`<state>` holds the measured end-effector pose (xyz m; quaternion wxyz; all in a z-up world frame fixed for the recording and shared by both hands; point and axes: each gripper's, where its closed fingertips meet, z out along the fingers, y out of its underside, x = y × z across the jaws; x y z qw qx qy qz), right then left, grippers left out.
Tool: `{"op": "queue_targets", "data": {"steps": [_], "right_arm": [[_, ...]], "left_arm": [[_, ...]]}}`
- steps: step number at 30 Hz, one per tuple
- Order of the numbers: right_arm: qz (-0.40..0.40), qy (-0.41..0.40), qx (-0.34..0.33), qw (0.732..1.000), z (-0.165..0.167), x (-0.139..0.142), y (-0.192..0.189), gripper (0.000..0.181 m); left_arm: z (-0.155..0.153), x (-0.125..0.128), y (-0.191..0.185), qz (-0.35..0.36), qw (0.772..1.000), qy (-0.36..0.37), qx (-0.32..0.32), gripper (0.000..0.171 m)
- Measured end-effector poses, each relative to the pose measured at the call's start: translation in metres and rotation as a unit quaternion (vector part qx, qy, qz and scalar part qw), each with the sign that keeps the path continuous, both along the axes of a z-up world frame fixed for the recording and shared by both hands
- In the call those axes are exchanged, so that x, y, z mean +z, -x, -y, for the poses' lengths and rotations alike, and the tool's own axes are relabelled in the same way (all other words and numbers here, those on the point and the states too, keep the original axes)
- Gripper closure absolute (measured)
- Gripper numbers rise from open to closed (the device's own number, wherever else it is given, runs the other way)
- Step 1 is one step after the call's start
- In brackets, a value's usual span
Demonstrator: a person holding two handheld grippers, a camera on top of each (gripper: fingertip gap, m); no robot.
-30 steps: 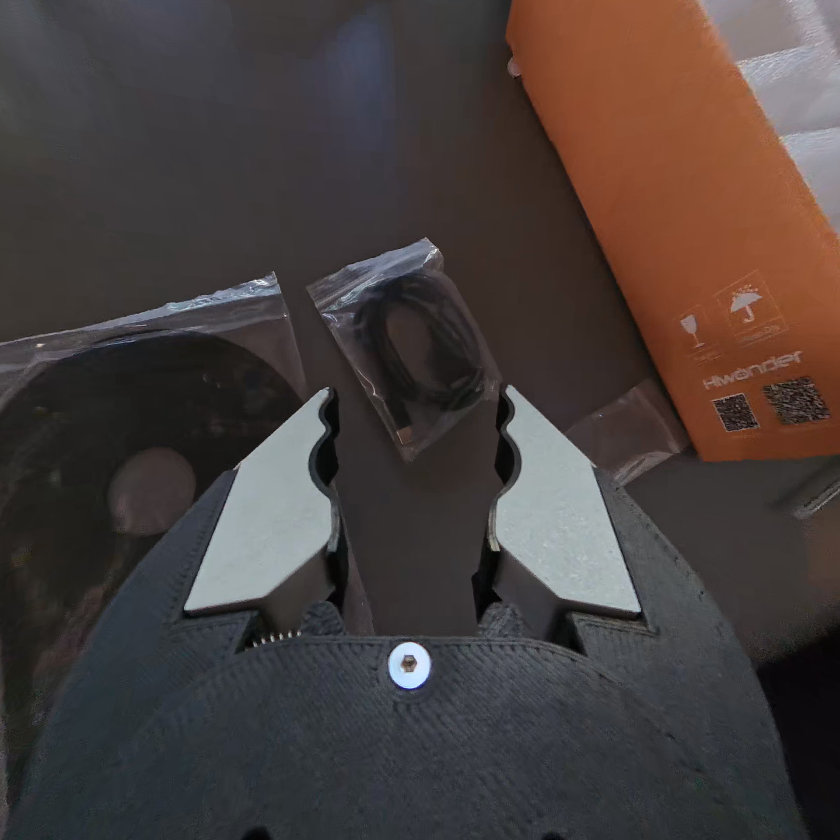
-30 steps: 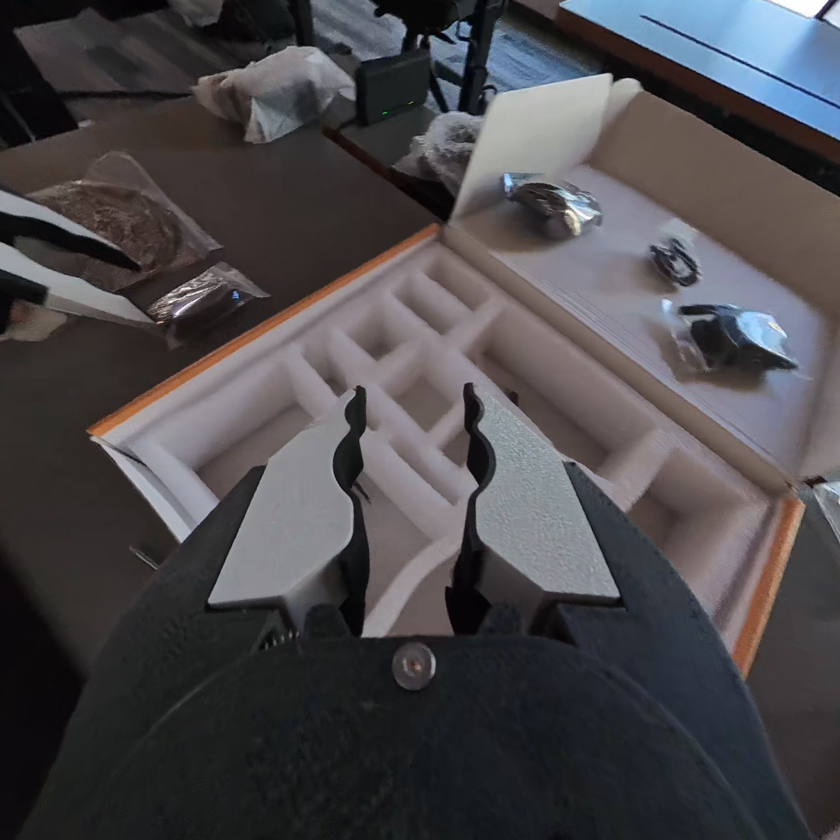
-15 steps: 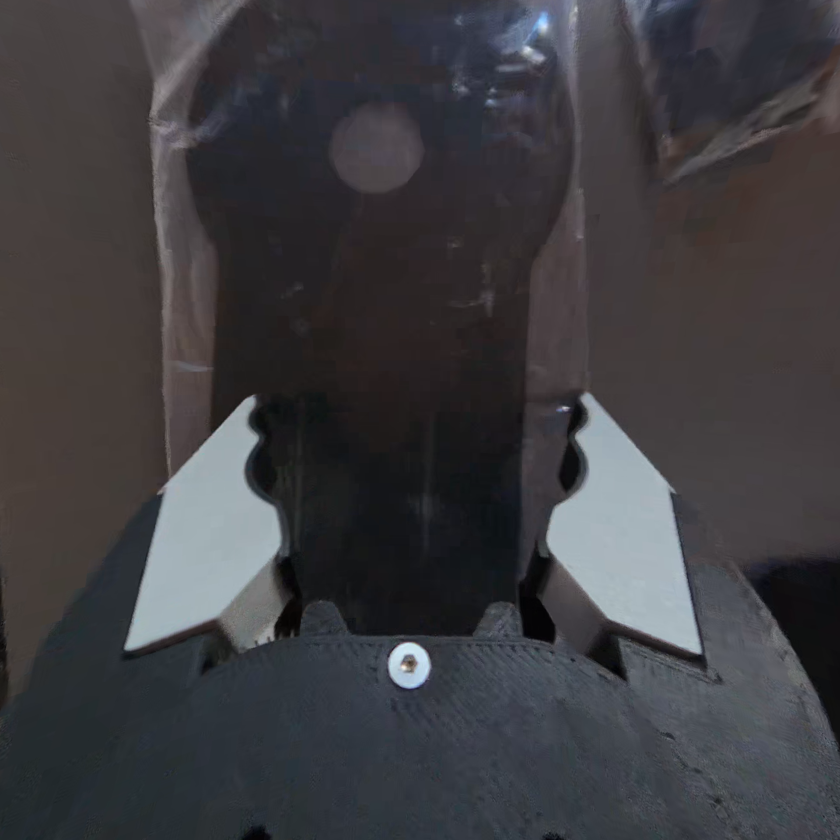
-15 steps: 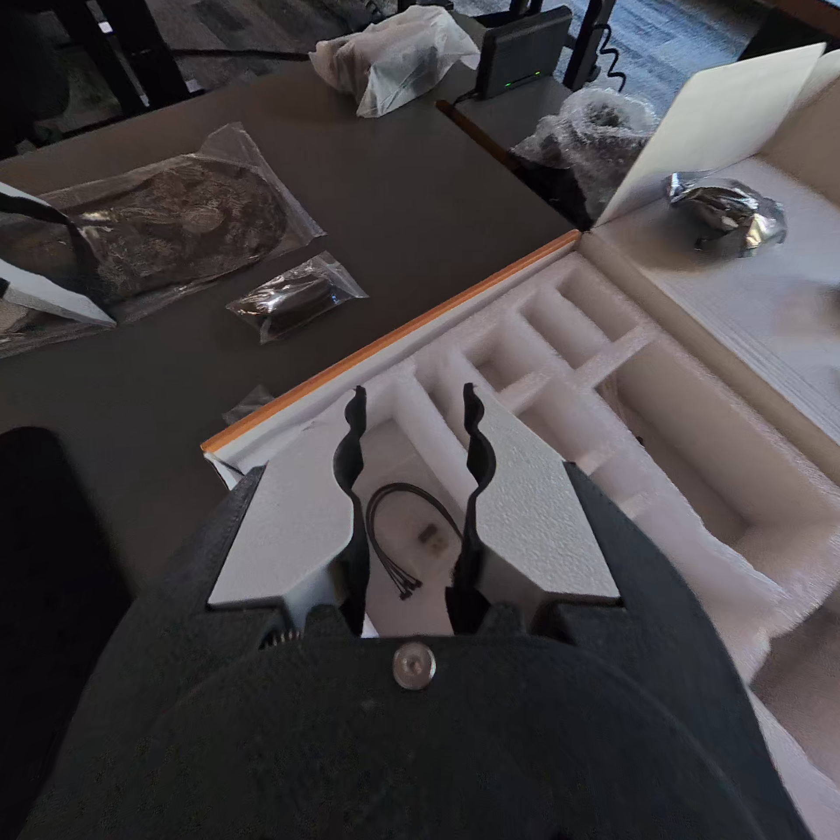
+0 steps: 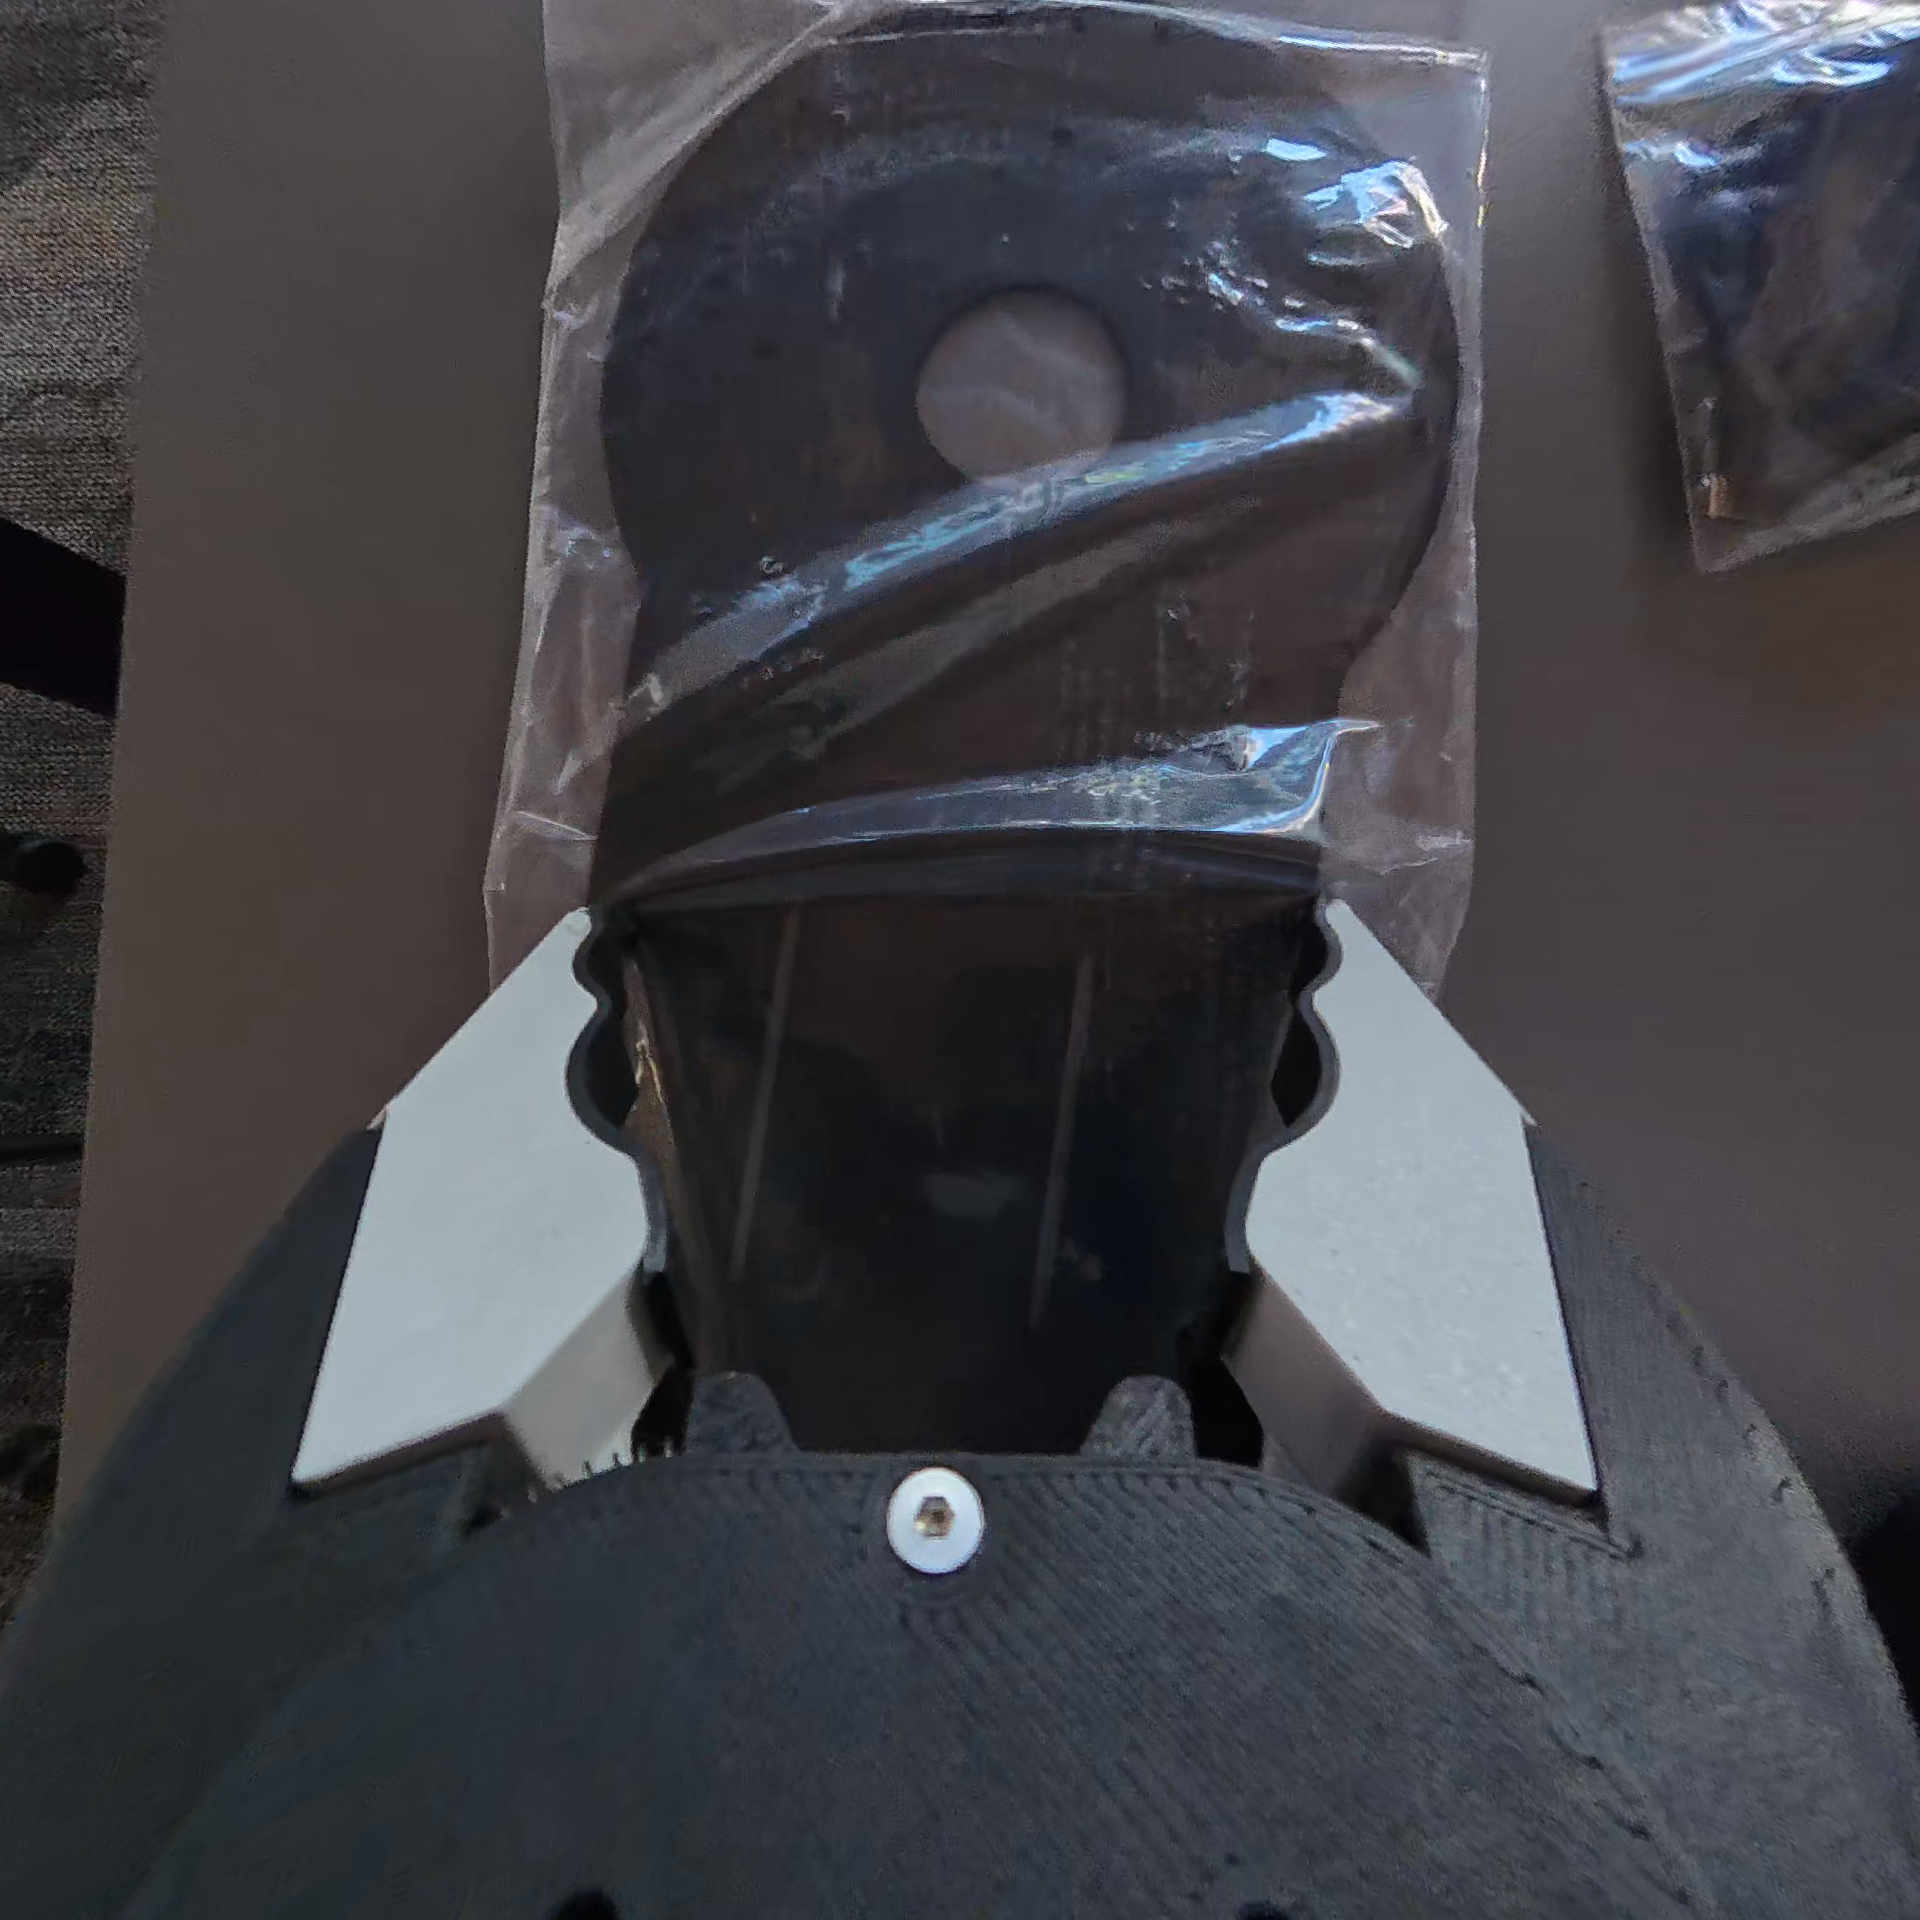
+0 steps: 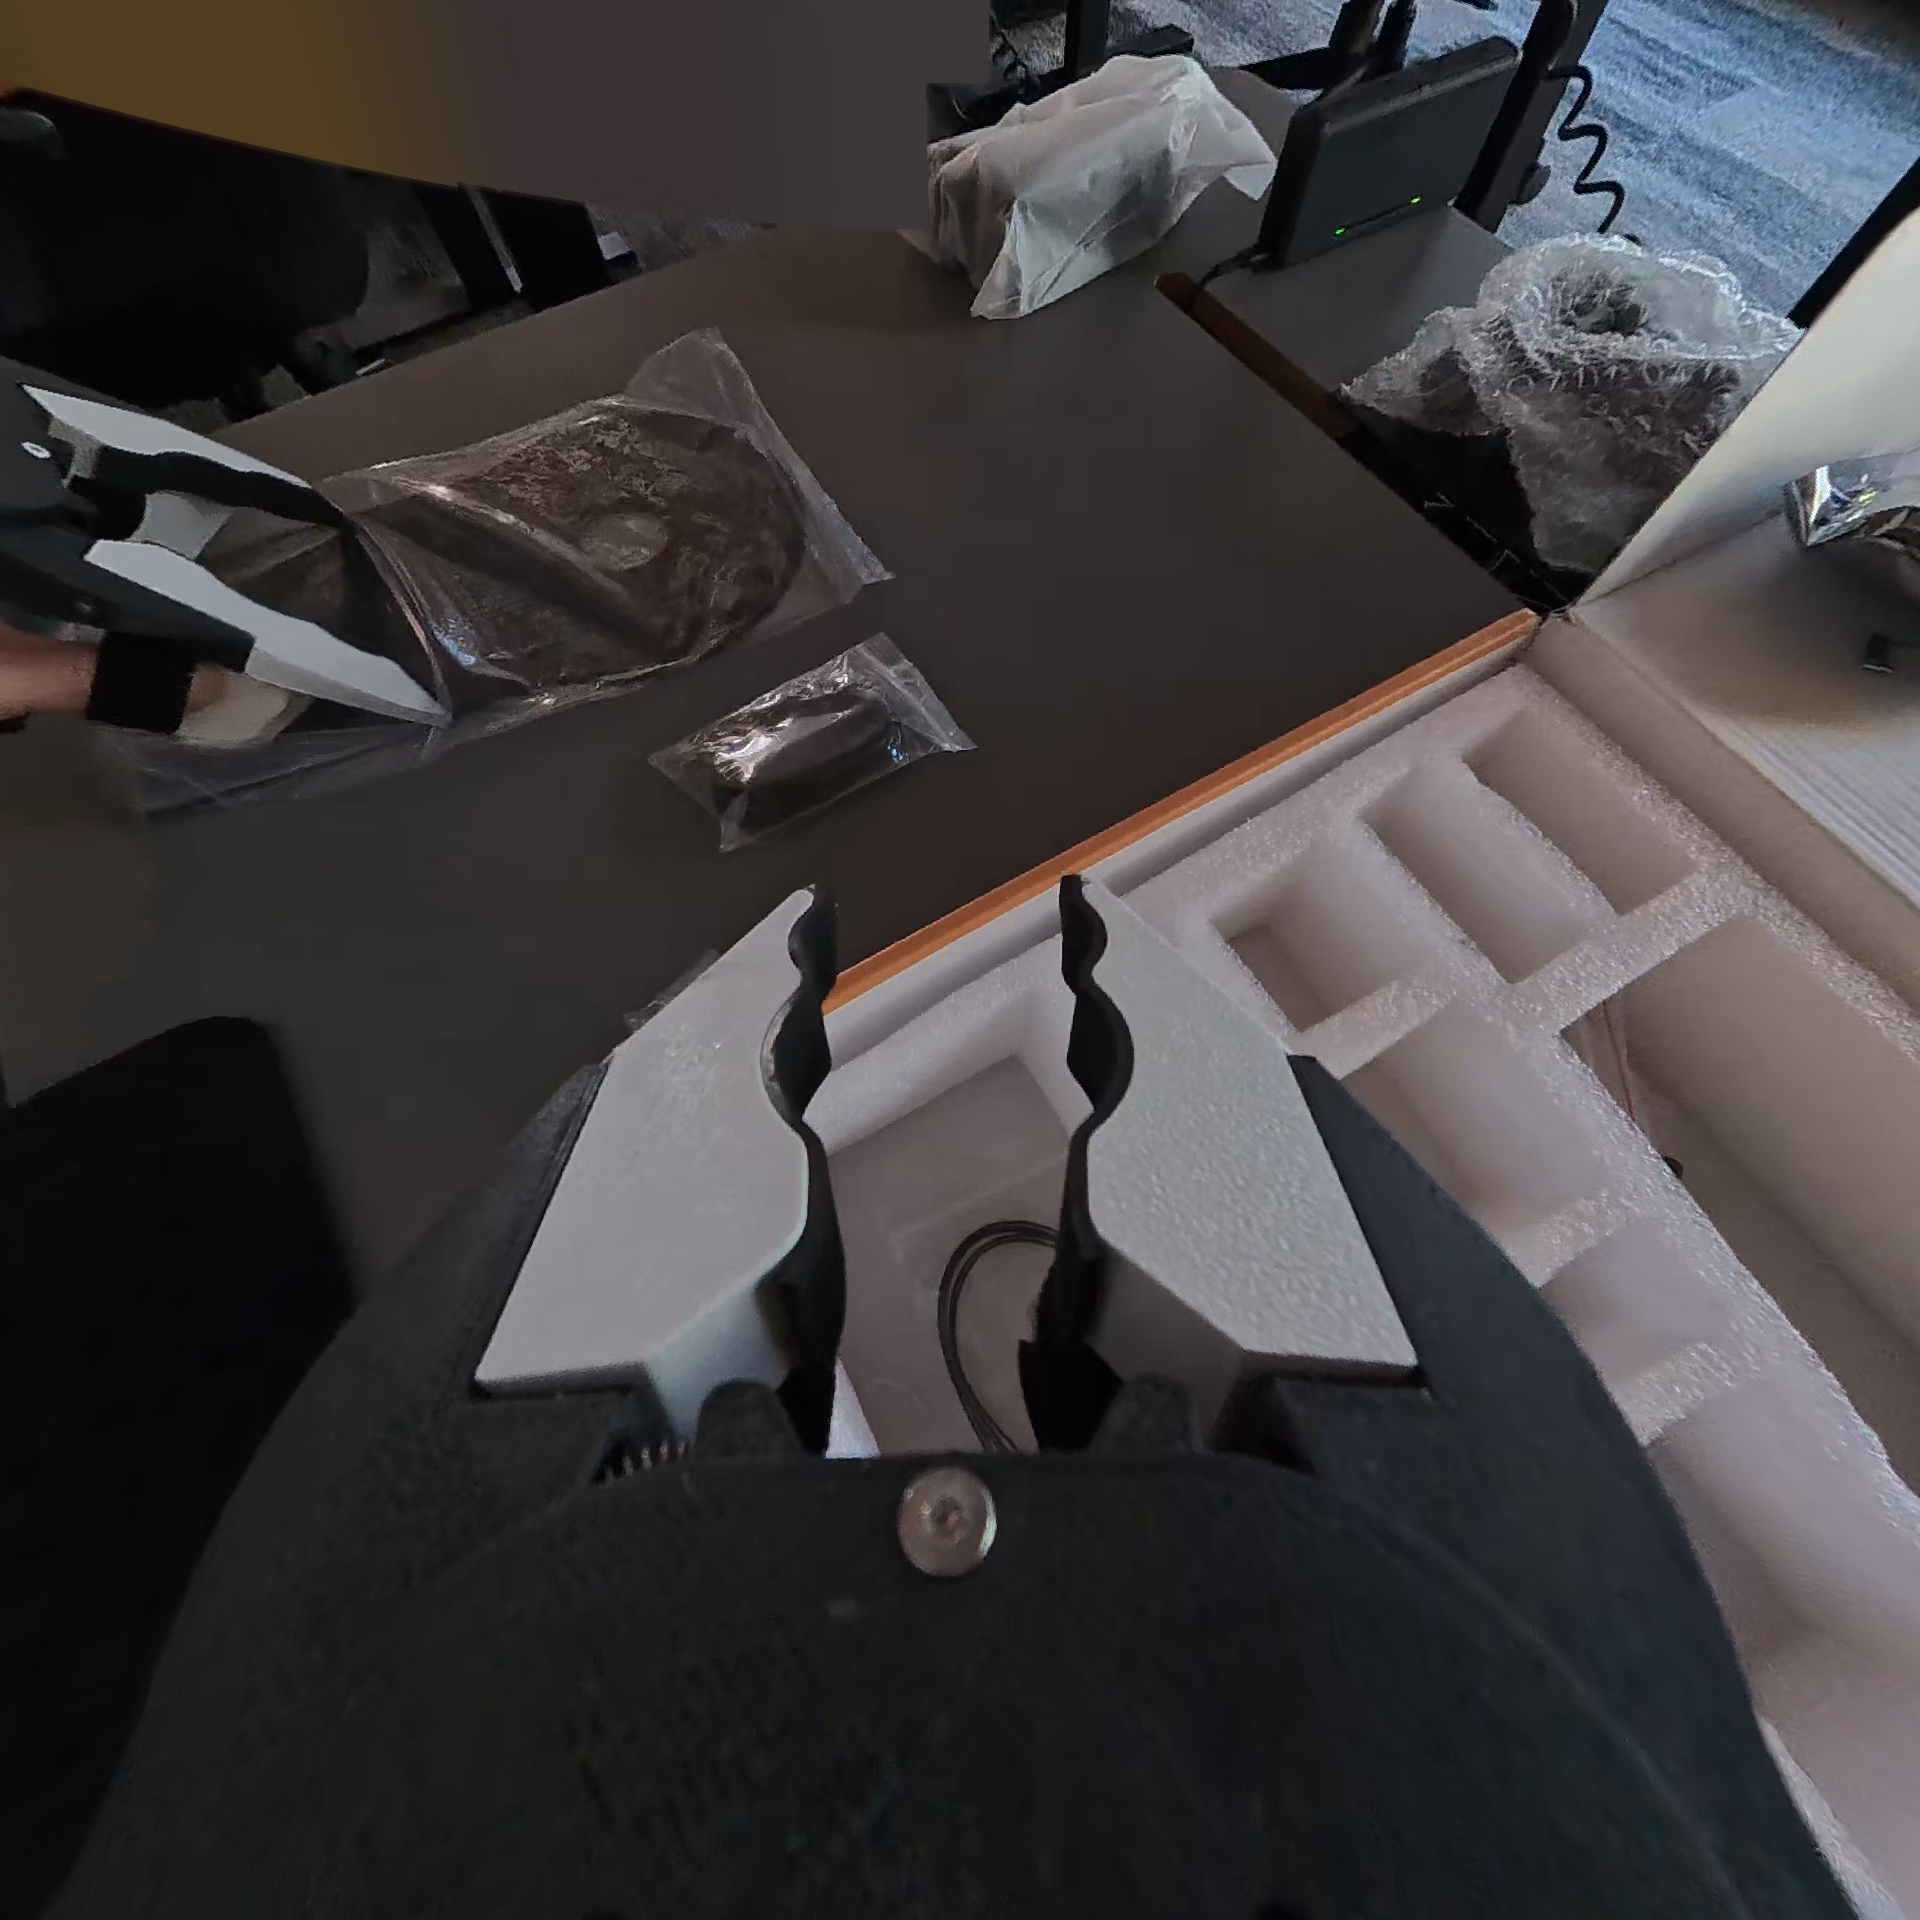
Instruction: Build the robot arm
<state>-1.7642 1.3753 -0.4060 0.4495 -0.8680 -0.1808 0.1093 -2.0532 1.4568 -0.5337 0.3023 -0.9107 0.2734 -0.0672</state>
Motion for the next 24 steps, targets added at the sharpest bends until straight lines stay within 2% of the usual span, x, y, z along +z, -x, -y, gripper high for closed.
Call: {"op": "queue_targets", "data": {"steps": [6,8,11,13,15,18,20,21,22,23,24], "right_arm": [[0.003,0.001,-0.005,1.000,0.006,-0.002,-0.007,0.138],[0.003,0.005,-0.009,1.000,0.011,-0.003,-0.012,0.138],[-0.007,0.010,-0.015,1.000,0.019,-0.003,-0.016,0.138],[-0.006,0.012,-0.015,1.000,0.024,-0.005,-0.019,0.138],[-0.002,0.014,-0.012,1.000,0.028,-0.006,-0.020,0.138],[-0.011,0.016,-0.008,1.000,0.029,-0.010,-0.017,0.138],[-0.022,0.019,-0.008,1.000,0.028,-0.012,-0.014,0.138],[-0.026,0.021,-0.007,0.999,0.028,-0.013,-0.011,0.138],[-0.026,0.022,-0.005,0.999,0.027,-0.013,-0.010,0.139],[-0.024,0.021,-0.003,0.999,0.026,-0.012,-0.009,0.139],[-0.022,0.020,-0.001,1.000,0.026,-0.010,-0.008,0.139]], "left_arm": [[-0.017,0.000,0.001,0.005,1.000,-0.008,0.024,0.045],[-0.012,0.003,0.000,0.006,1.000,0.000,0.013,0.055],[0.019,0.013,0.008,0.038,0.999,0.008,0.008,0.077],[0.047,0.021,0.007,0.087,0.996,0.014,-0.013,0.085],[0.072,0.027,0.008,0.099,0.994,0.007,-0.049,0.086],[0.102,0.026,0.001,0.071,0.990,-0.016,-0.120,0.095],[0.104,0.018,0.000,0.023,0.989,-0.038,-0.138,0.104],[0.100,0.015,0.000,0.009,0.990,-0.048,-0.135,0.111],[0.094,0.017,-0.003,0.012,0.990,-0.058,-0.126,0.128],[0.091,0.023,-0.010,0.033,0.990,-0.065,-0.125,0.152],[0.090,0.033,-0.022,0.063,0.987,-0.070,-0.134,0.170]]}}
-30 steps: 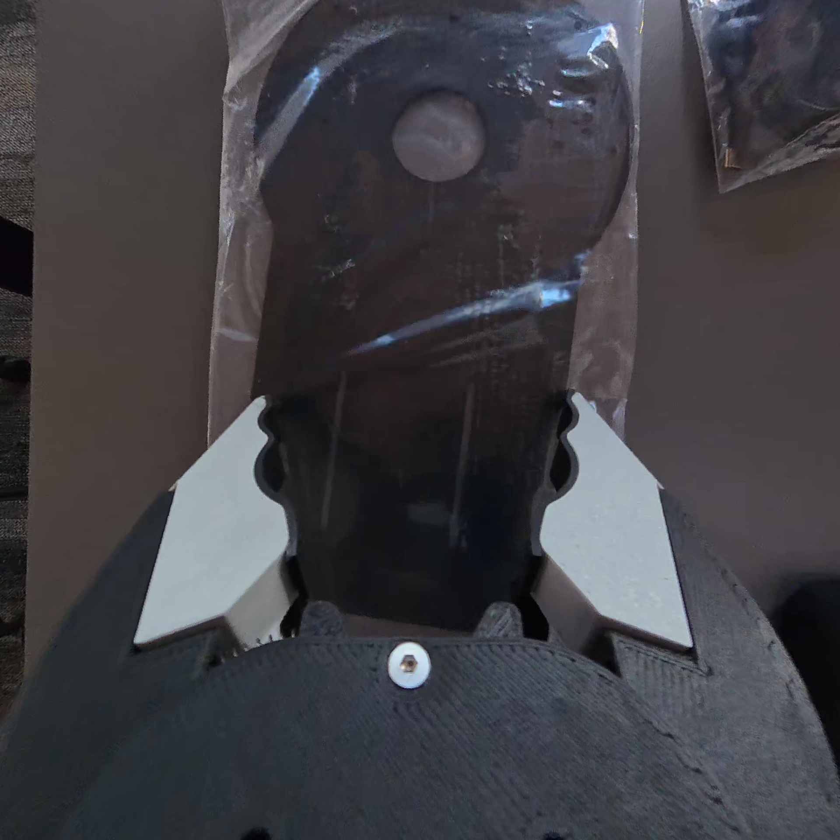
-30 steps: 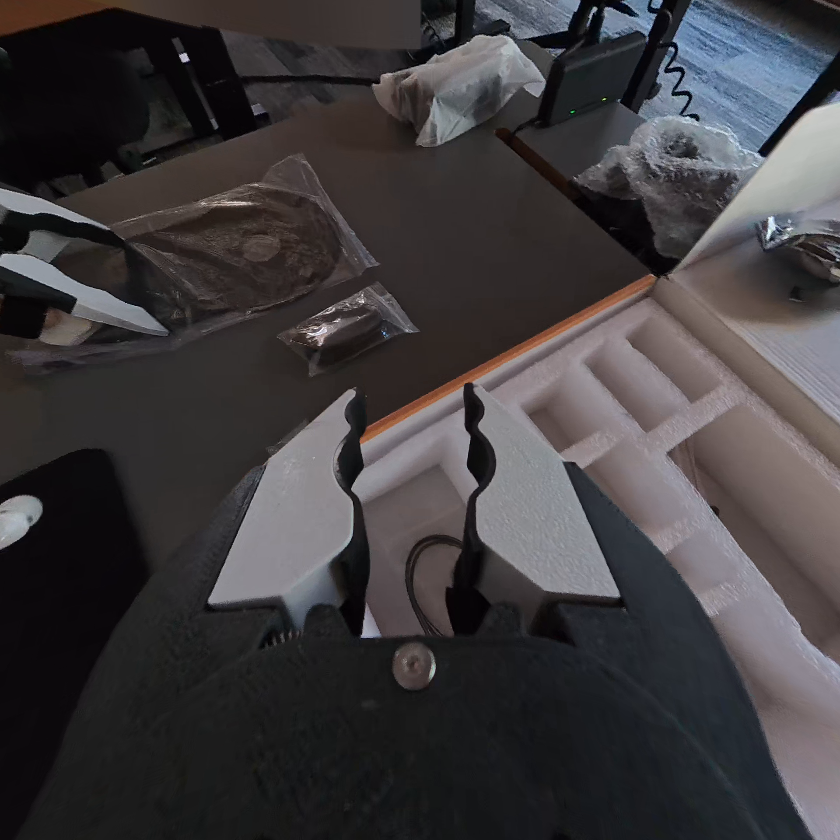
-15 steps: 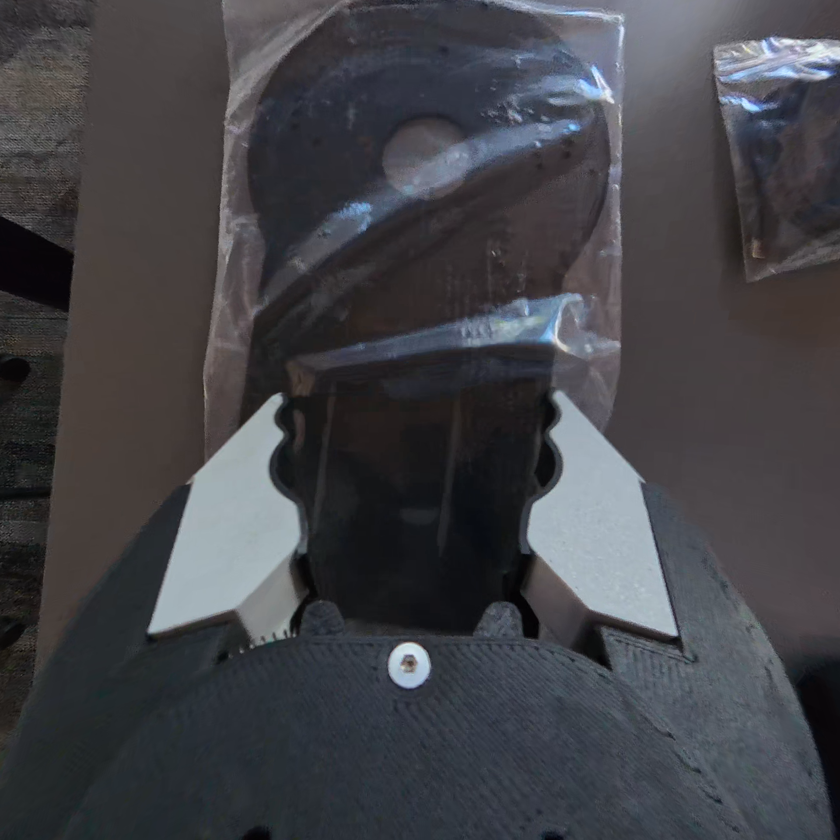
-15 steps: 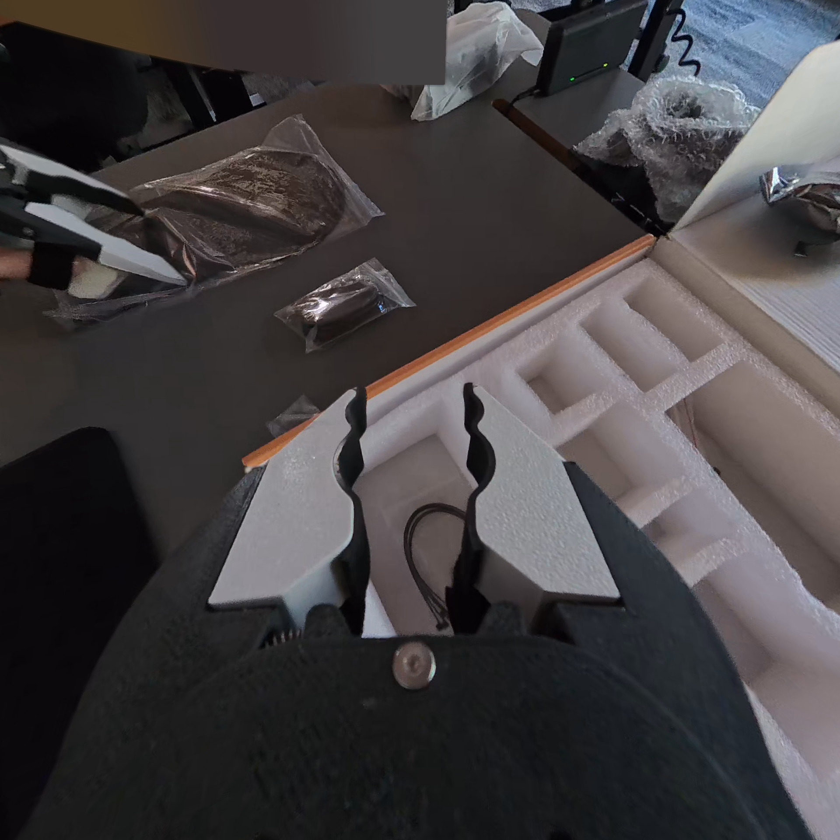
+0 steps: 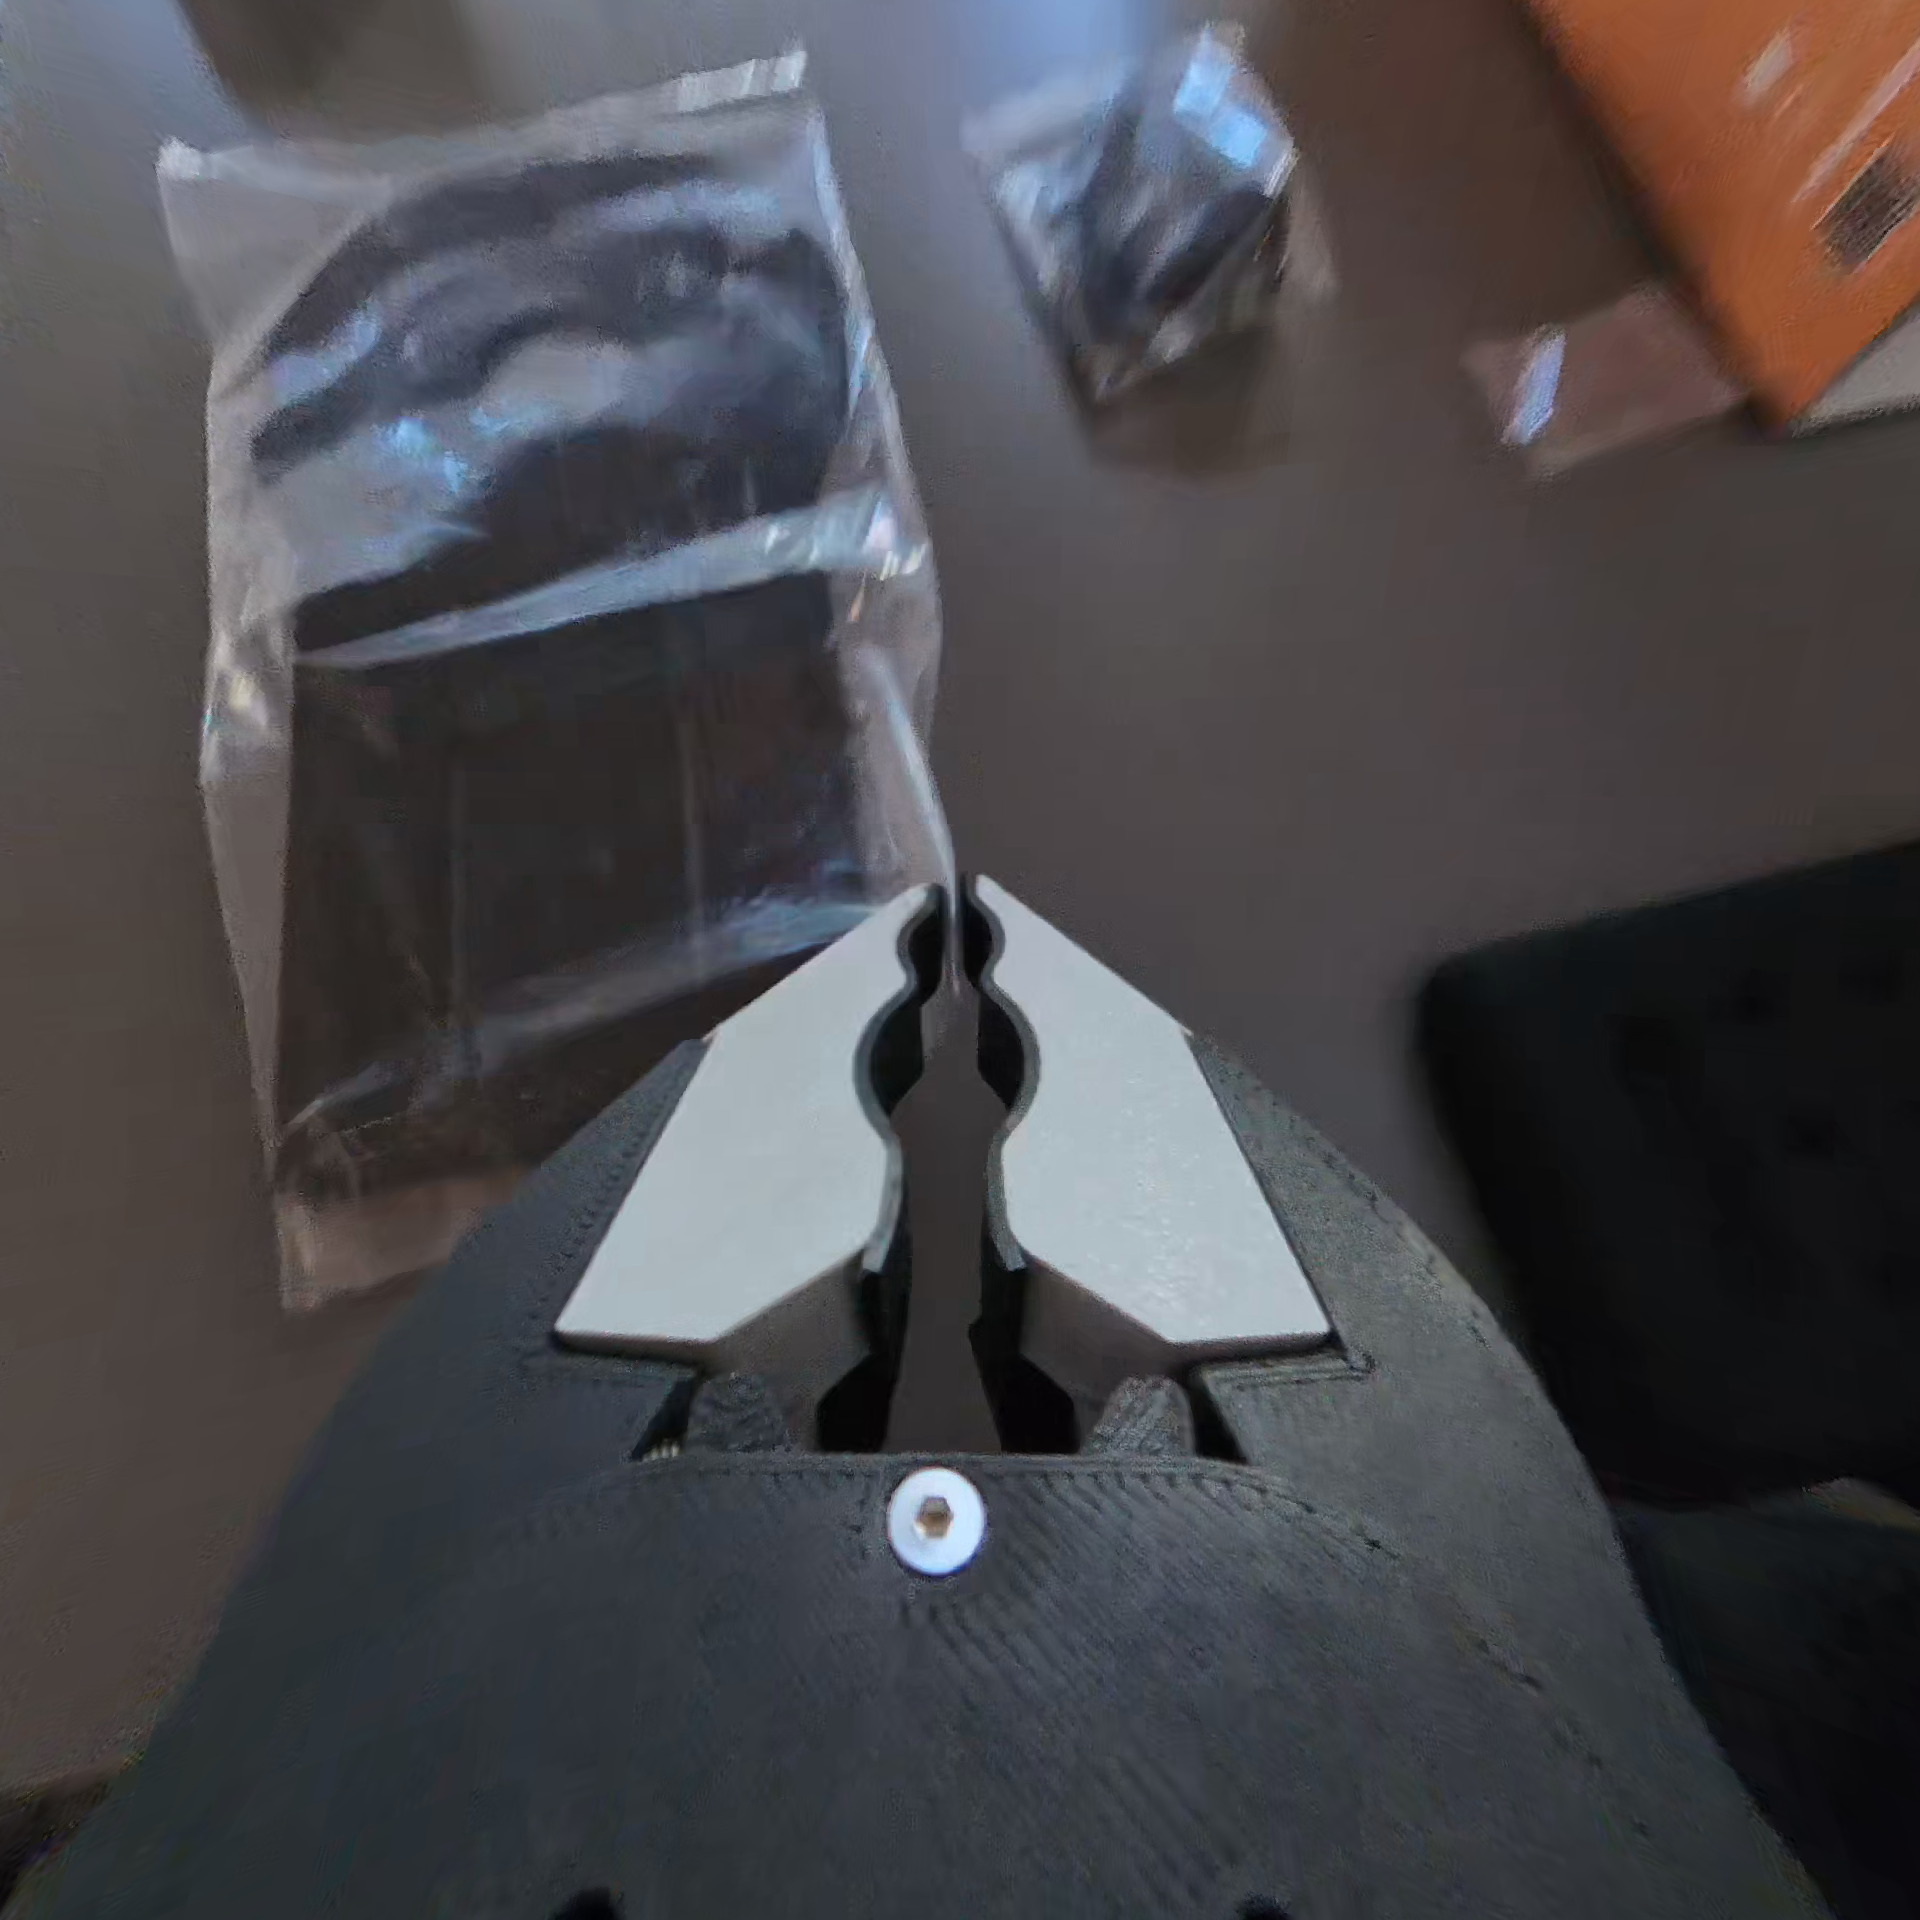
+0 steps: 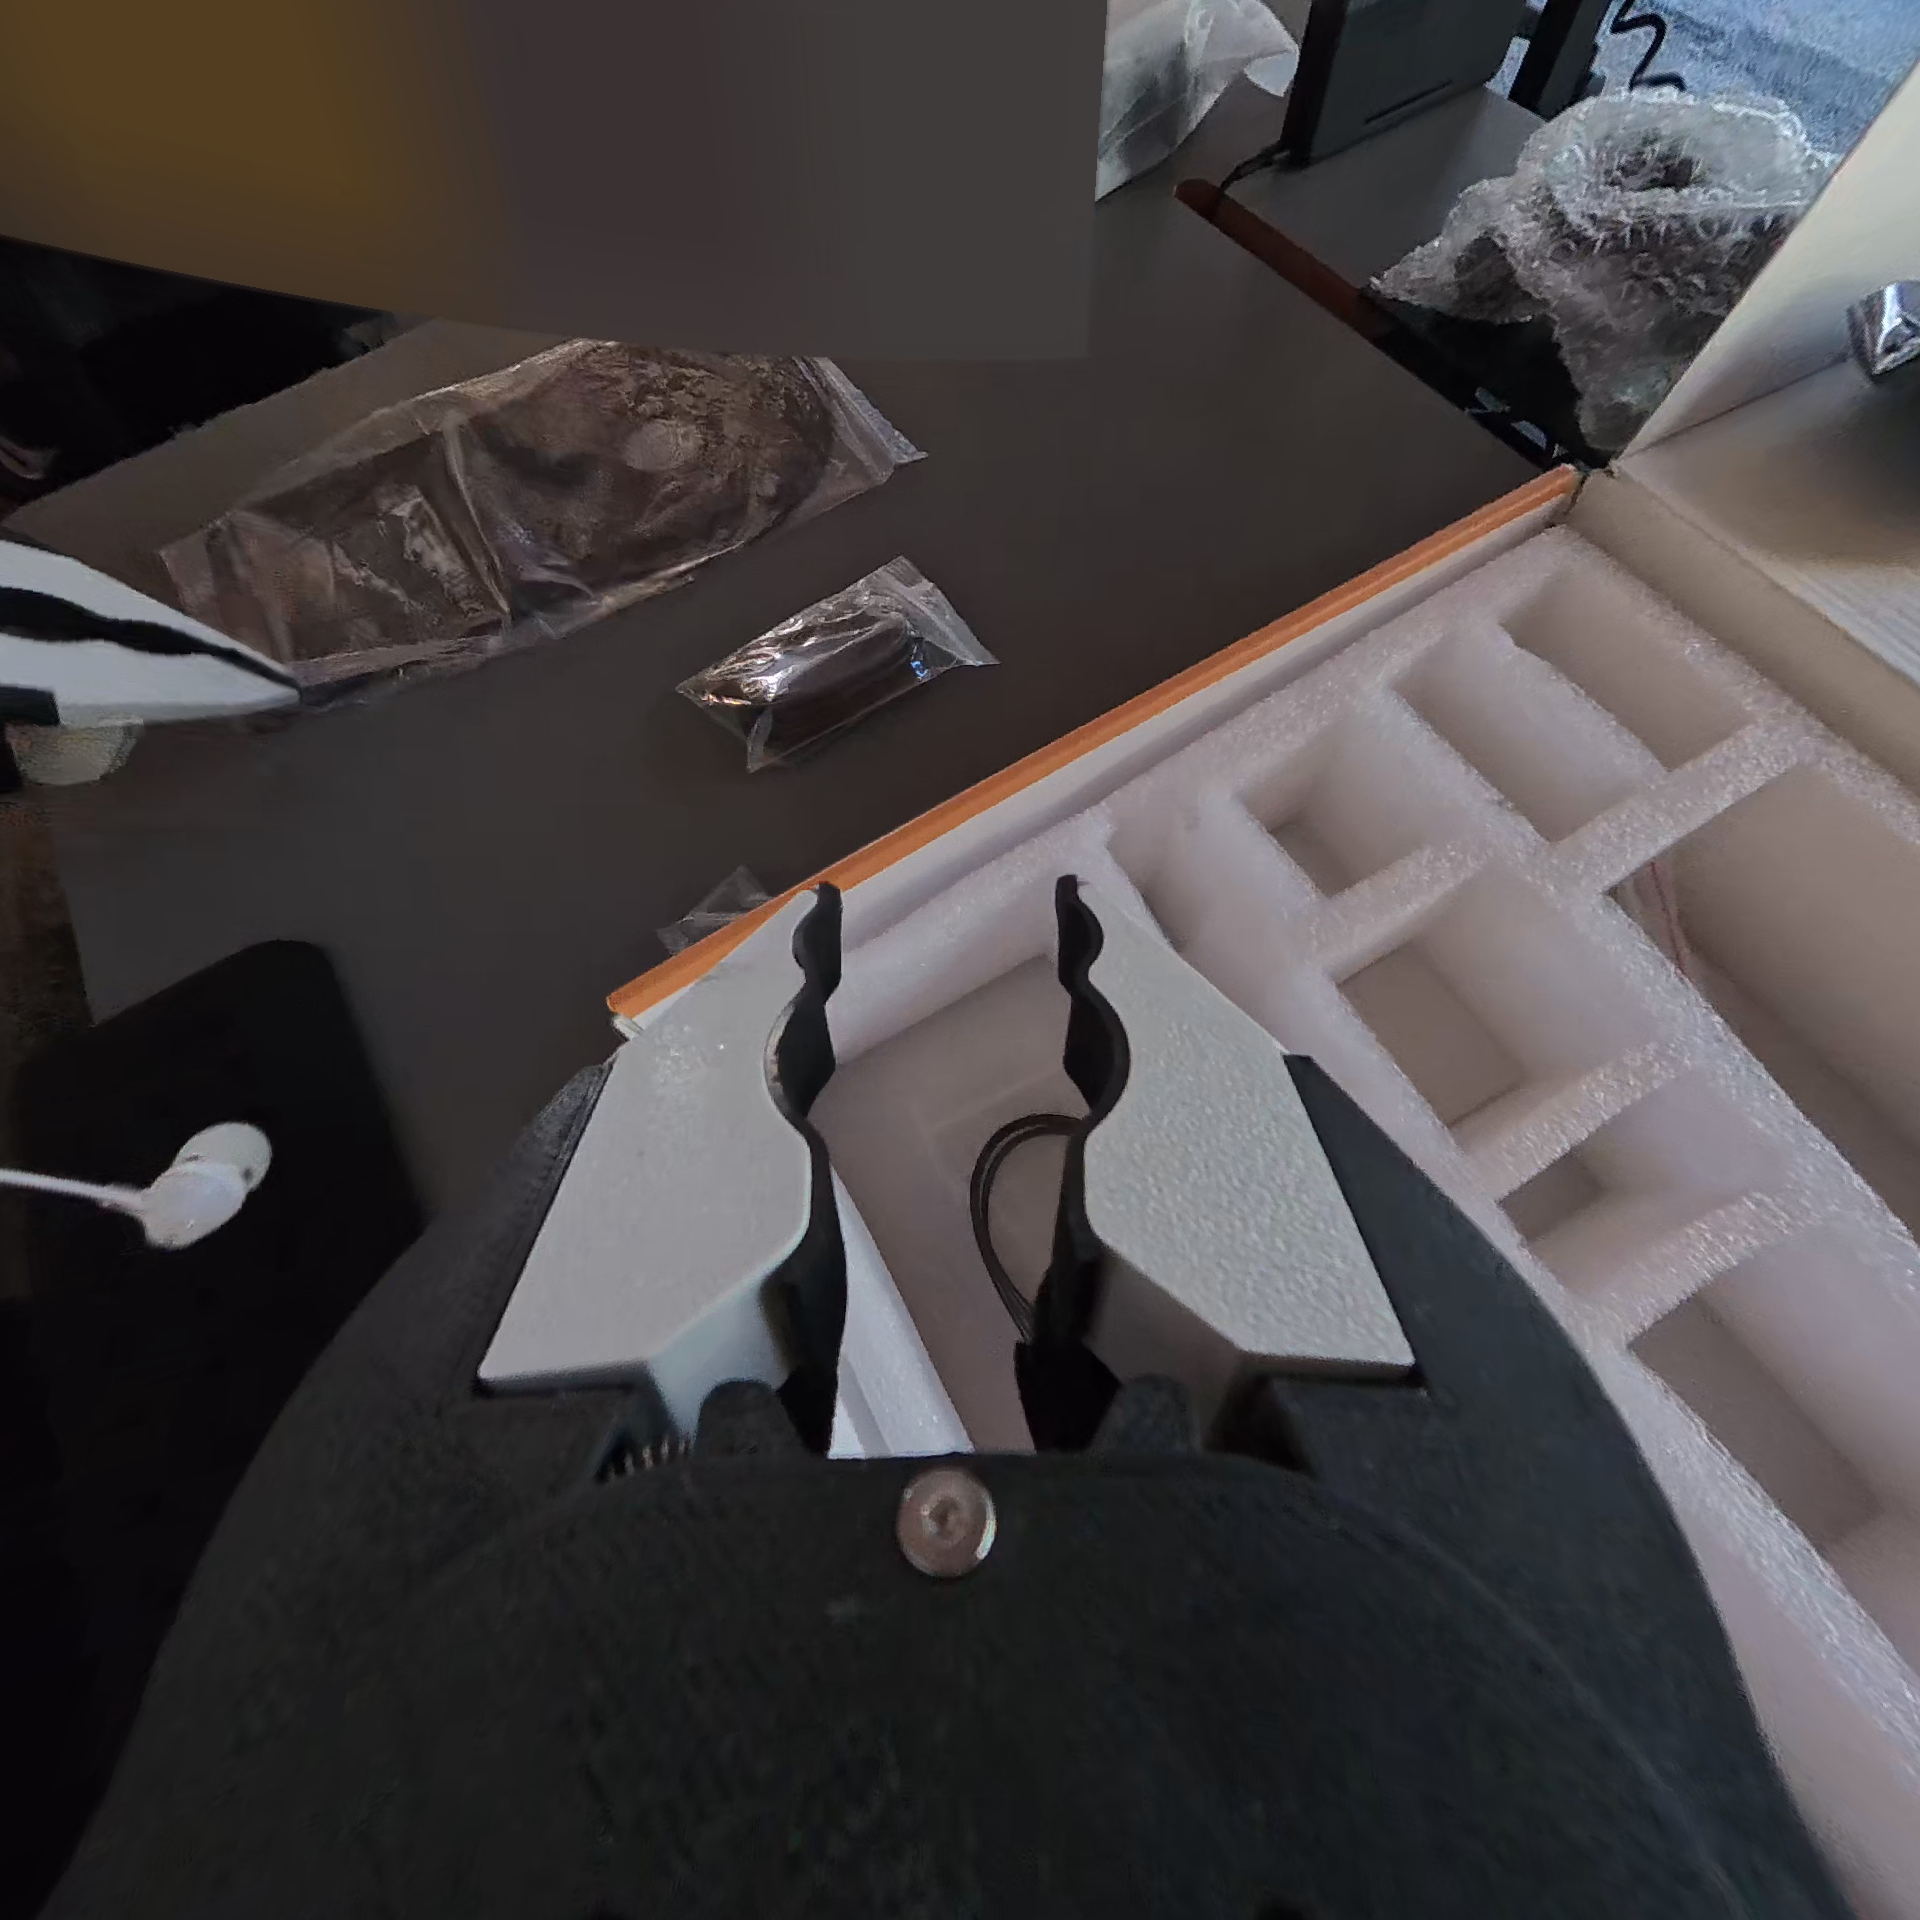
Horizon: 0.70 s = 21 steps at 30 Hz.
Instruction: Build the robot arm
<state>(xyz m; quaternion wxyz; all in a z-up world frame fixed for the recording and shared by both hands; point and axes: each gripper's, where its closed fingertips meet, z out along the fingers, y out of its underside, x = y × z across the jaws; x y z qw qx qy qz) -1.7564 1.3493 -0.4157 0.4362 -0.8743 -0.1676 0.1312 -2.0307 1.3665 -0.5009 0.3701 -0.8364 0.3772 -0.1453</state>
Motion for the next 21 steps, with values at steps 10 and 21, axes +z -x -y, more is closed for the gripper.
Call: {"op": "queue_targets", "data": {"steps": [10,21], "right_arm": [[0.024,-0.005,-0.019,1.000,0.017,0.008,-0.025,0.140],[0.057,0.060,-0.128,0.988,0.120,0.002,-0.116,0.139]], "left_arm": [[0.020,0.028,-0.187,0.102,0.948,0.023,-0.300,0.124],[0.014,-0.029,-0.163,-0.058,0.914,0.071,-0.396,0.171]]}}
